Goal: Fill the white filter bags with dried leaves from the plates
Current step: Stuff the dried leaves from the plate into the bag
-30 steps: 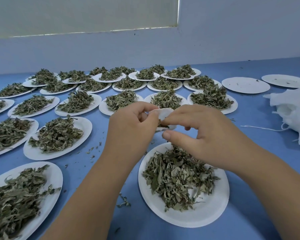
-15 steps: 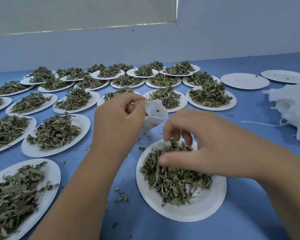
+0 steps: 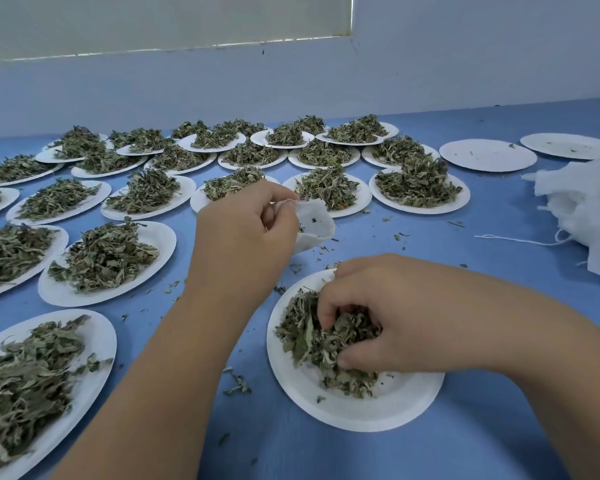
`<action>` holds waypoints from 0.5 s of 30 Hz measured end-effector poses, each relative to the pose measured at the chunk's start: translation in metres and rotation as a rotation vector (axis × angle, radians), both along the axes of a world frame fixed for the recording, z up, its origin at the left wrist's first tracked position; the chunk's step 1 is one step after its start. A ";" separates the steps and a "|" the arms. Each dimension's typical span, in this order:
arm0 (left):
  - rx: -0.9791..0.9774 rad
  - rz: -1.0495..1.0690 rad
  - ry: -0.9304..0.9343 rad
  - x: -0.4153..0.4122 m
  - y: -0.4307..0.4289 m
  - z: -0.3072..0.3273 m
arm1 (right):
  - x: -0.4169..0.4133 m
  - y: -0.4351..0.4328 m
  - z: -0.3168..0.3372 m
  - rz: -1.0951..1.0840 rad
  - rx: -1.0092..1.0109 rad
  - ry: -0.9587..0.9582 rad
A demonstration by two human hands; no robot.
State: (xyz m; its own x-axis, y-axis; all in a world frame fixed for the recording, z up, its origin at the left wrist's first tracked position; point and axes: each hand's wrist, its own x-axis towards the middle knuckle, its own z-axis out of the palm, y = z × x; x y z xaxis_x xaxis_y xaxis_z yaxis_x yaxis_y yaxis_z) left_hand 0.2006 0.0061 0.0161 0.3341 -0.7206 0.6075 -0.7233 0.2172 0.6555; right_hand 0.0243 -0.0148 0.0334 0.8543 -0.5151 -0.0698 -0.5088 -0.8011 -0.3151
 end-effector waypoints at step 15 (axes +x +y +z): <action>0.000 -0.032 -0.006 -0.001 -0.001 -0.003 | -0.009 -0.019 0.009 -0.018 0.231 -0.183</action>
